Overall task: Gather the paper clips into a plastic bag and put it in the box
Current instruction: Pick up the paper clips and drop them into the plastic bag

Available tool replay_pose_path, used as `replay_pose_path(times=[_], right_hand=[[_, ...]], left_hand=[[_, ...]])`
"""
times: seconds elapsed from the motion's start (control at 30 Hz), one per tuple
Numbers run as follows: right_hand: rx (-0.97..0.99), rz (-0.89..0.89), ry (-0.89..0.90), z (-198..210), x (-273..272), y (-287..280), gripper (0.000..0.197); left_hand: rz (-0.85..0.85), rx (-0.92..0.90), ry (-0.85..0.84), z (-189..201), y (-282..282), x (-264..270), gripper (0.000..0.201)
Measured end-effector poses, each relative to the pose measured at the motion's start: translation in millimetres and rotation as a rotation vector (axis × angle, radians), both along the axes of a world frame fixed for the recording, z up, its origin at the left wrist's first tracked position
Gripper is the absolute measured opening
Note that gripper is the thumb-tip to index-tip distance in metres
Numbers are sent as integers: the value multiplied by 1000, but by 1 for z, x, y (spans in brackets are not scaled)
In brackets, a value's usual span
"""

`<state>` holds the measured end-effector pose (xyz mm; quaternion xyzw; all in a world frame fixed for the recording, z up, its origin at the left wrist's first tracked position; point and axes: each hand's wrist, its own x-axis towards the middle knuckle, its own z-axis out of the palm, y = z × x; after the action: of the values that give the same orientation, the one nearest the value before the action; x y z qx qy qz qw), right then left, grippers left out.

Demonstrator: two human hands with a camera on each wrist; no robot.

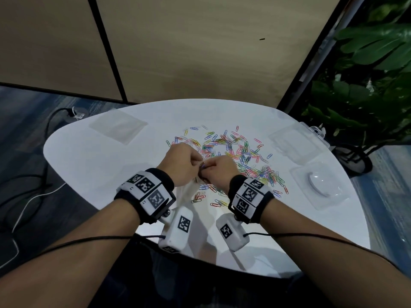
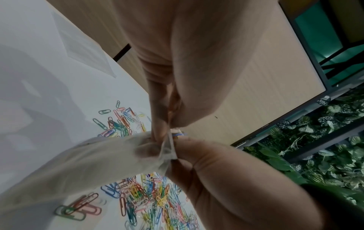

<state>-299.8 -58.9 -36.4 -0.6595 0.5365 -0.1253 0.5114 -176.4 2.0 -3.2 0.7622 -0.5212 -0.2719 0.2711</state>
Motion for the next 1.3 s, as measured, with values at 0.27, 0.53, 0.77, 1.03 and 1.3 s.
replay_pose_path(times=[0.27, 0.53, 0.77, 1.03, 1.3], right_hand=[[-228, 326, 228, 15, 2, 3, 29], [-232, 47, -26, 11, -35, -19, 29], [44, 12, 328, -46, -68, -38, 37], [-398, 354, 655, -79, -43, -8, 73], [-500, 363, 557, -67, -36, -24, 17]], left_hand=[[-26, 50, -1, -2, 1, 4, 24], [39, 26, -20, 1, 1, 18, 27], [58, 29, -42, 1, 2, 32, 22], [44, 39, -46, -1, 4, 41, 25], [42, 41, -57, 0, 5, 42, 29]])
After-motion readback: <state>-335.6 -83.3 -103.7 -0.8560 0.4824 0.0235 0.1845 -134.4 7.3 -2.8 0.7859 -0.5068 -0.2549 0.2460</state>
